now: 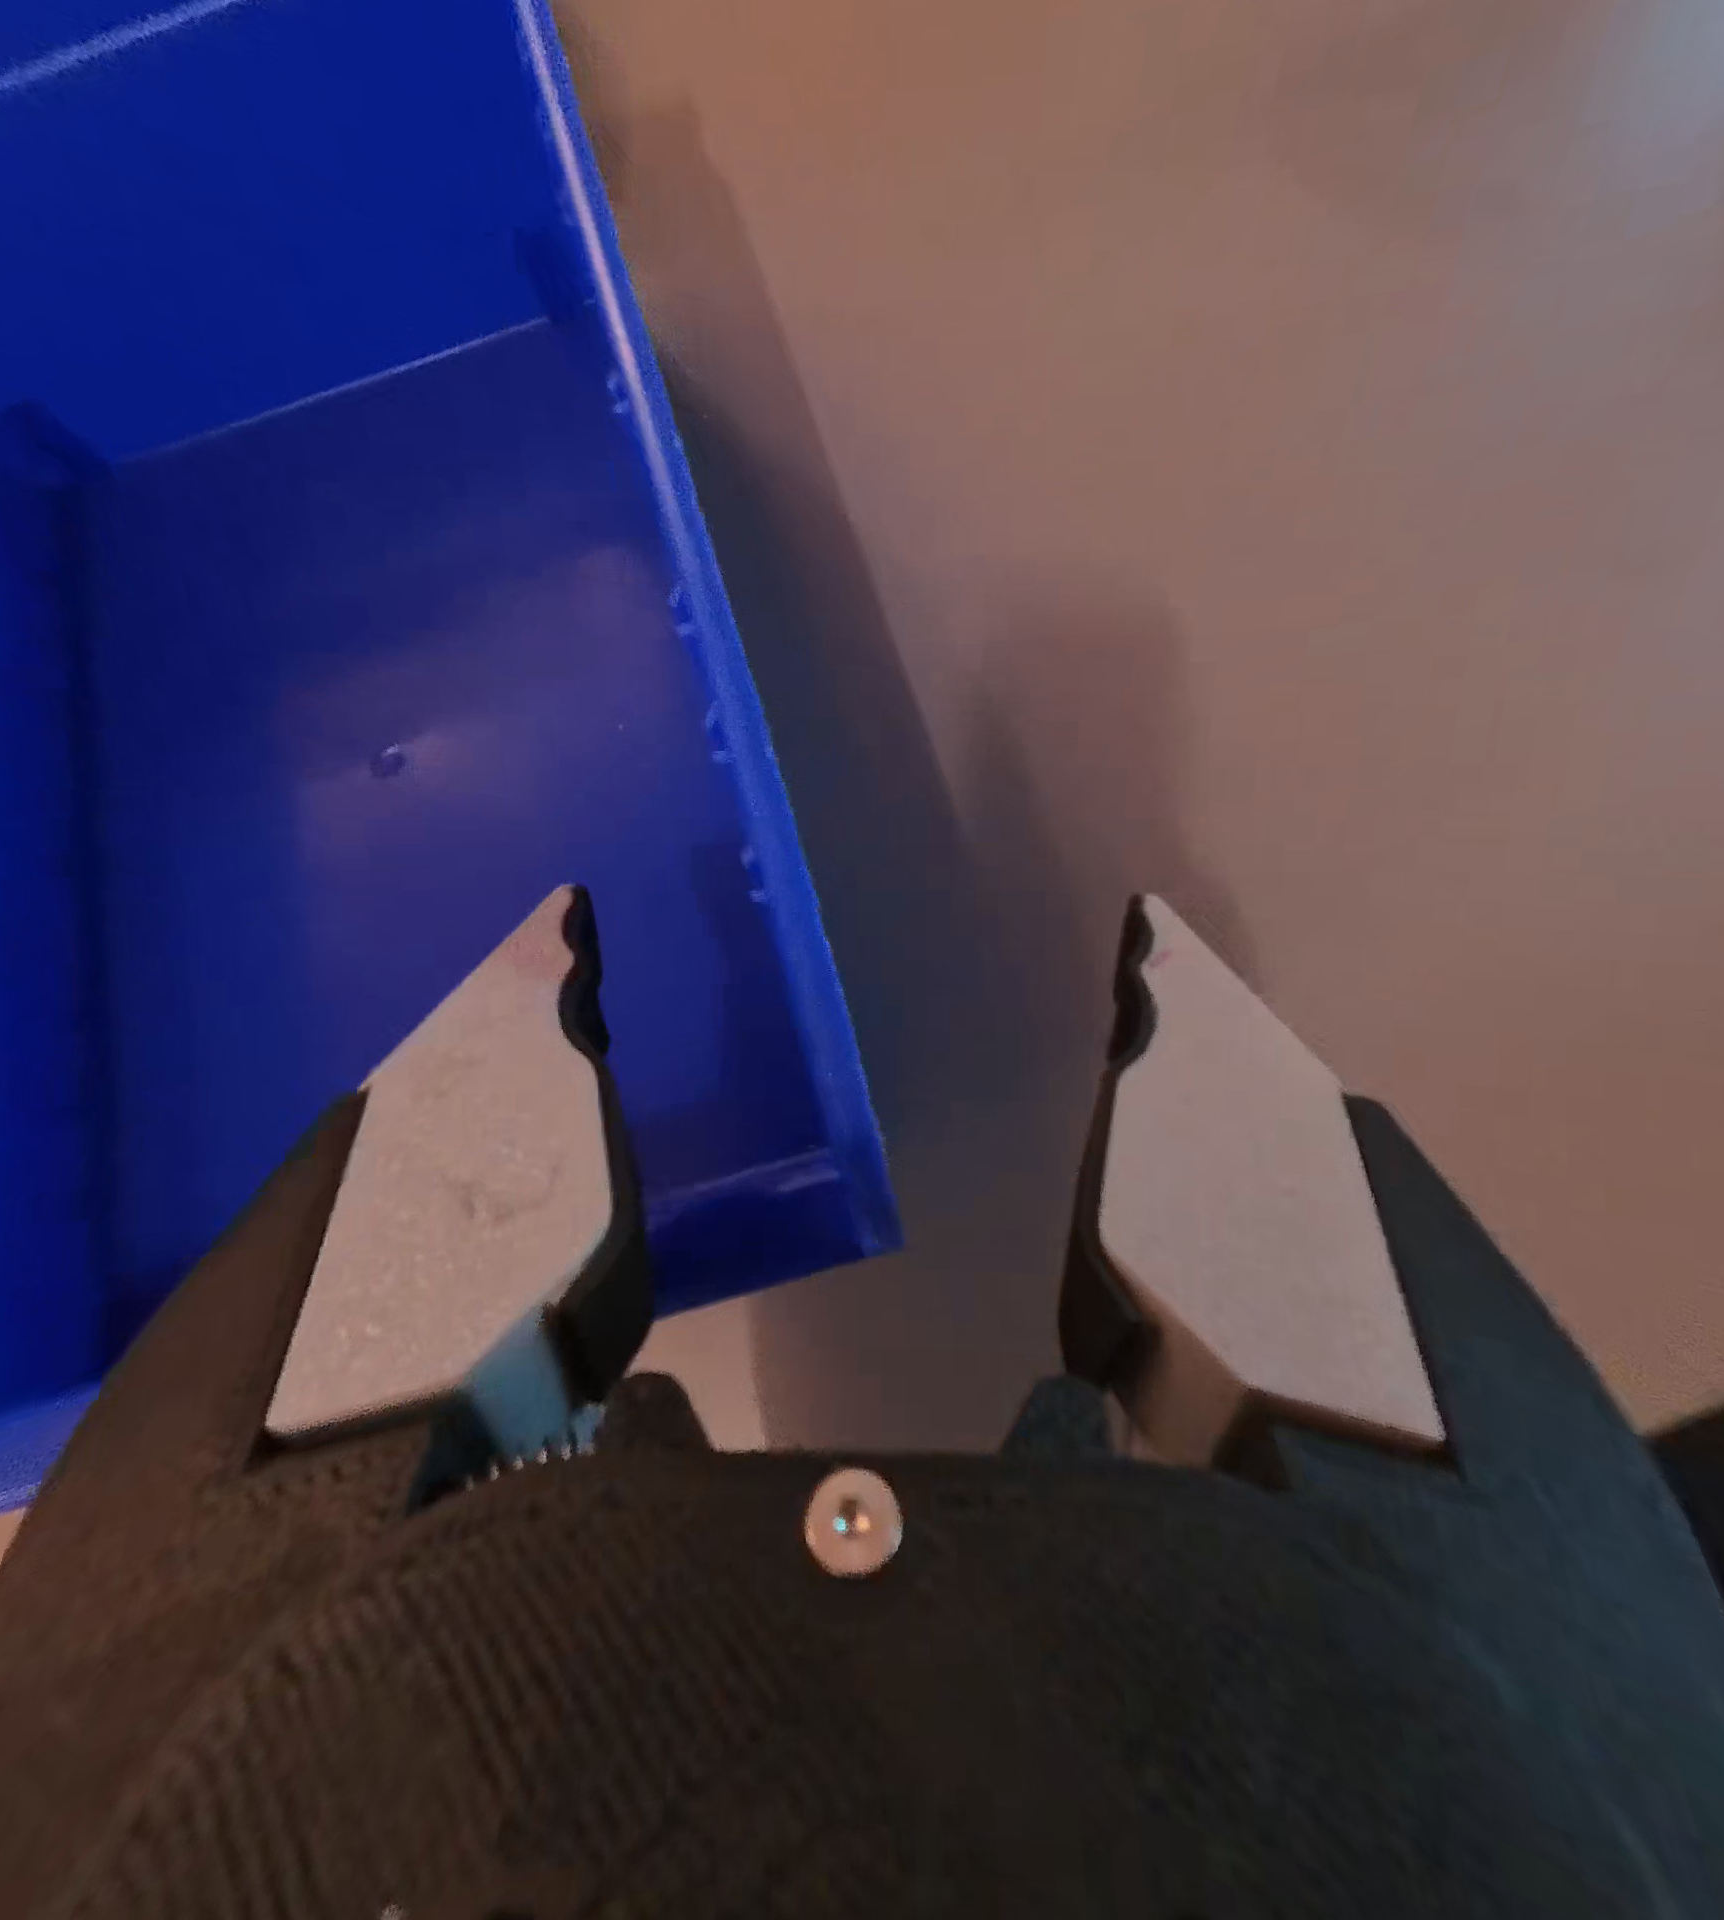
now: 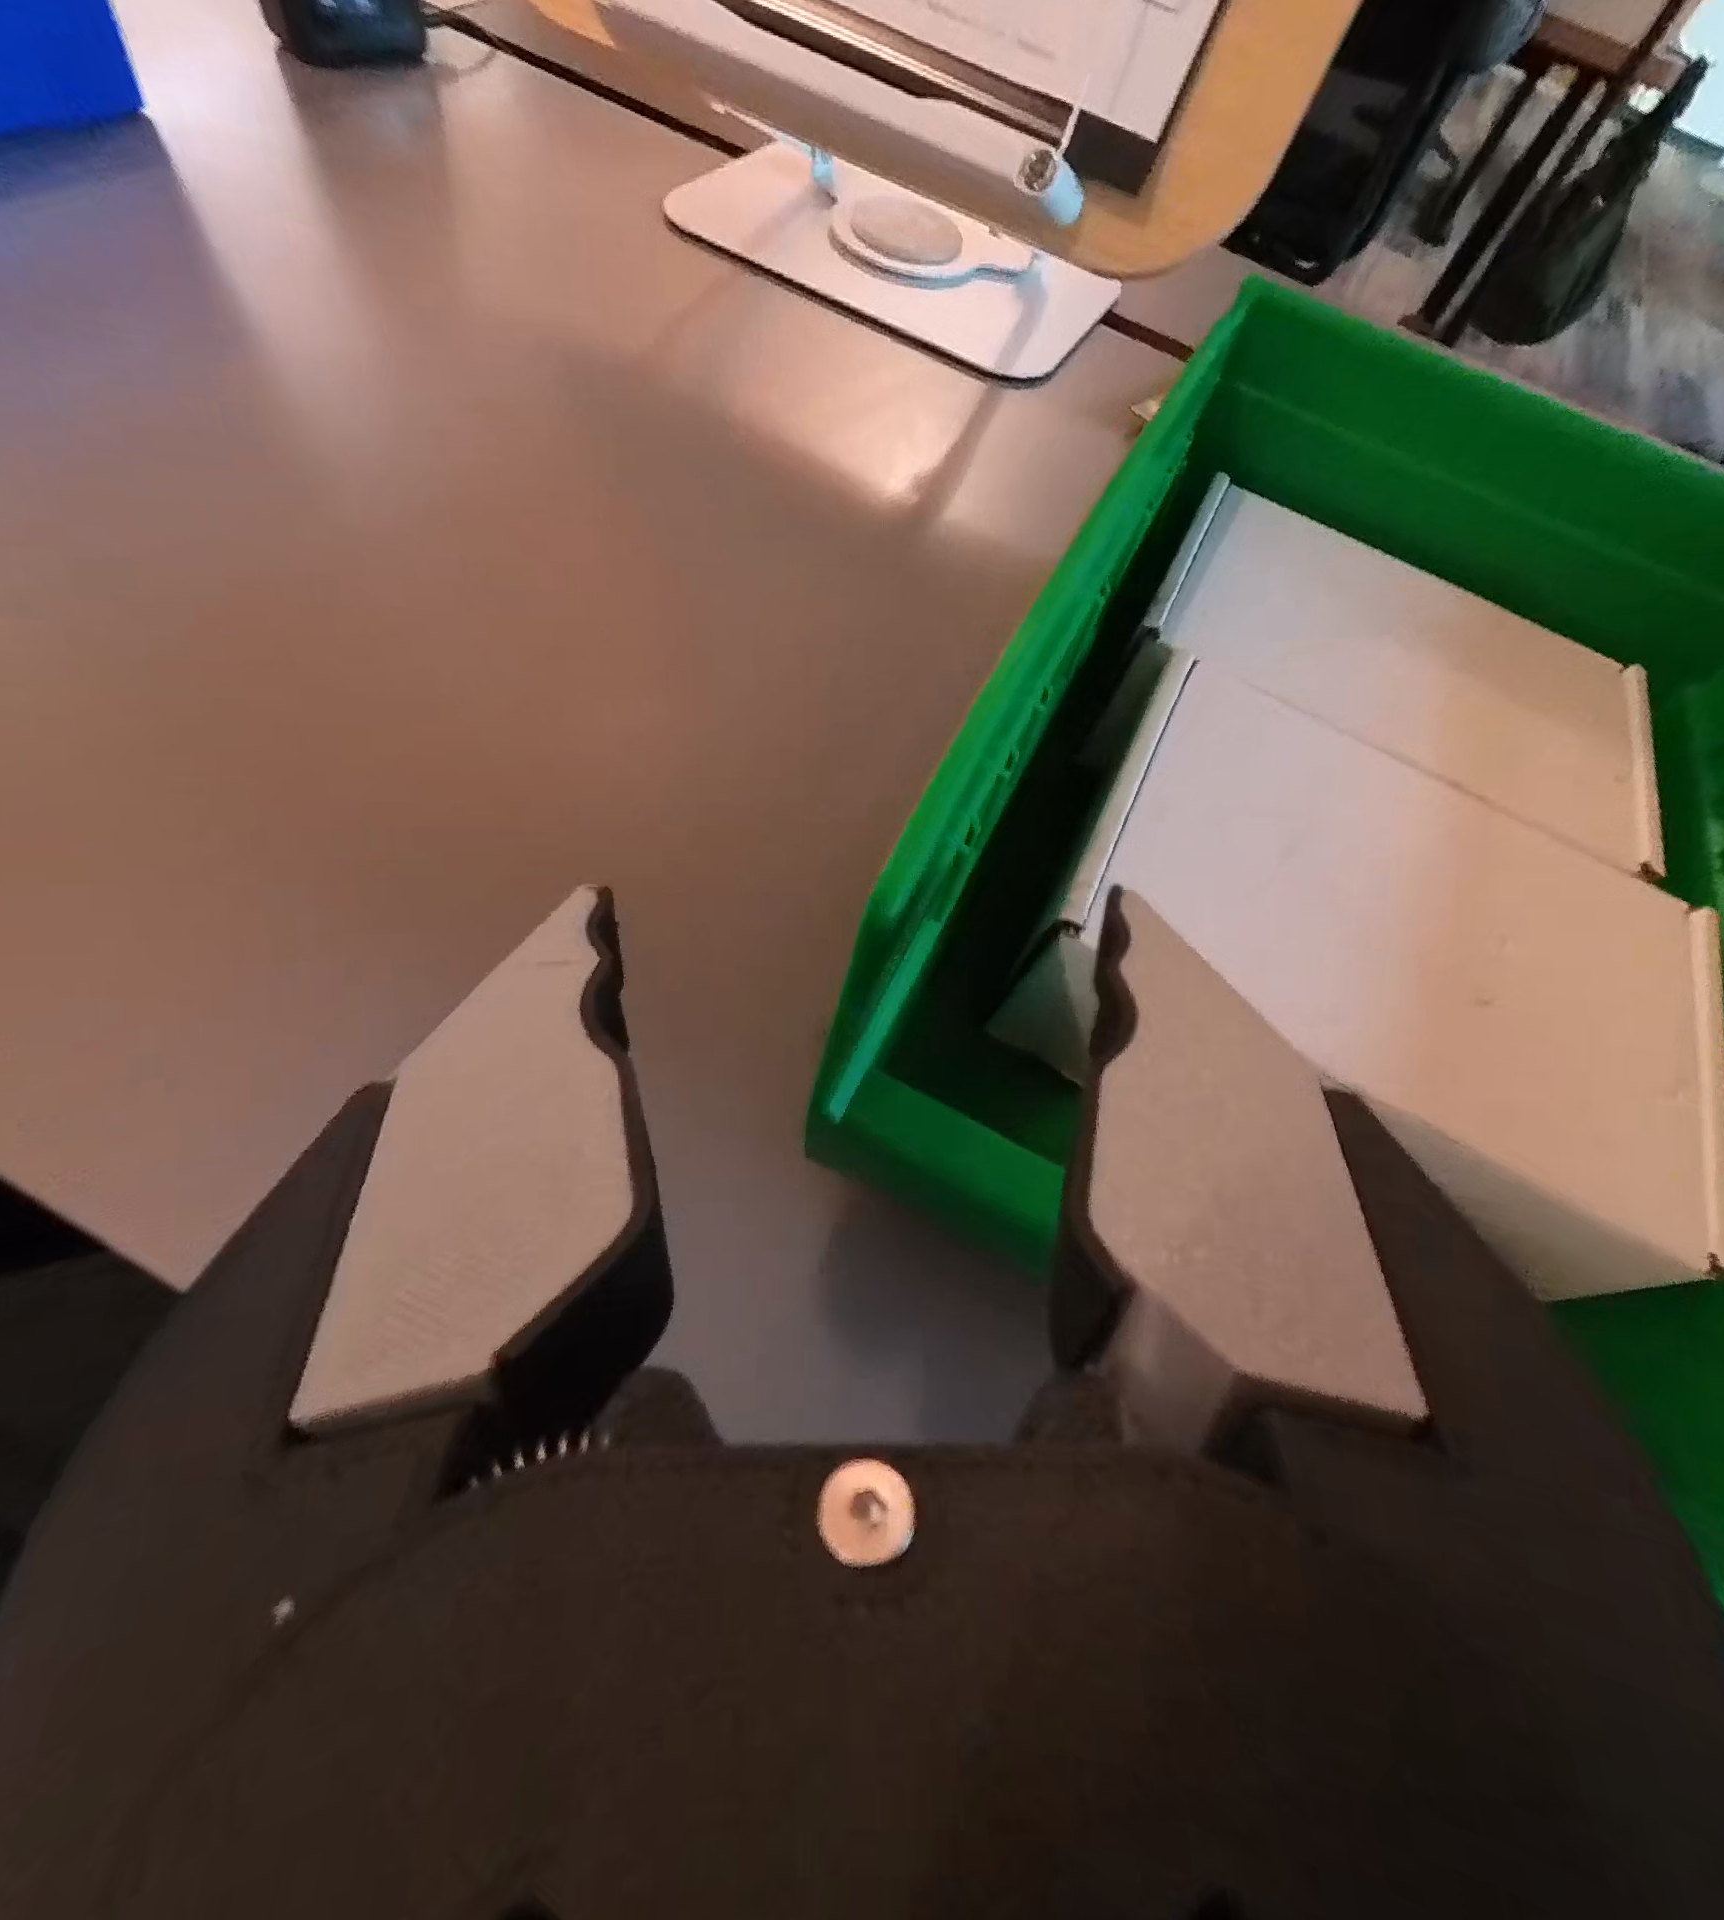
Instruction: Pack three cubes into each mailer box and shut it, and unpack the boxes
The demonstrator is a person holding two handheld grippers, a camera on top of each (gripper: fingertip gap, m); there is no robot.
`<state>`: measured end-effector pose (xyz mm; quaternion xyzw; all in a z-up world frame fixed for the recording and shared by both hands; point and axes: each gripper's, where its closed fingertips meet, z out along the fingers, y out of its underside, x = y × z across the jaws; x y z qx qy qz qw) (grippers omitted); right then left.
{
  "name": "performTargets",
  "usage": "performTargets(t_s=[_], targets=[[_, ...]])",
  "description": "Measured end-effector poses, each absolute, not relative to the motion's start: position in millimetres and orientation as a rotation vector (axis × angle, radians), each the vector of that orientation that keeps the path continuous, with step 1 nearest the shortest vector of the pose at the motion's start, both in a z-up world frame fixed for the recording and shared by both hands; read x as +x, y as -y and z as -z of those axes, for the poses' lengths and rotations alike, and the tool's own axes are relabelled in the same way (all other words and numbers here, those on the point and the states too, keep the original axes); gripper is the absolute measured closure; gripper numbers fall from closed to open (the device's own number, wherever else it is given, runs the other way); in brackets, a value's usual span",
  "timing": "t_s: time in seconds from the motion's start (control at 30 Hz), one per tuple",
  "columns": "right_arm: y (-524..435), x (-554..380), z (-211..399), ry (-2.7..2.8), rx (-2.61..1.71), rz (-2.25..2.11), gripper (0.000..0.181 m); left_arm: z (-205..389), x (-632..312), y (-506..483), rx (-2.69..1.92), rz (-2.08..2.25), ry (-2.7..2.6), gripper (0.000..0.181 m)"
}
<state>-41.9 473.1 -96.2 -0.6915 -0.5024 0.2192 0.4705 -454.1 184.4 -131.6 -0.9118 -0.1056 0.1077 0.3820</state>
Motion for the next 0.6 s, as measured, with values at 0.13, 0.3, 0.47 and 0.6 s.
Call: performTargets(t_s=[0.13, 0.3, 0.47, 0.6], targets=[[-478, -53, 104, 1.202, -1.724, -0.52, 0.09, 131, -467, -185, -2.308, -0.407, 0.257, 0.102], [-486, -55, 117, 1.212, -1.737, -0.43, 0.091, 129, -474, -183, -2.277, -0.409, 0.297, 0.105], [-501, -44, 118, 1.153, -1.752, -0.357, 0.096, 128, -483, -181, -2.243, -0.398, 0.368, 0.086], [-508, -37, 116, 1.125, -1.761, -0.326, 0.116, 130, -478, -185, -2.276, -0.494, 0.267, 0.113]])
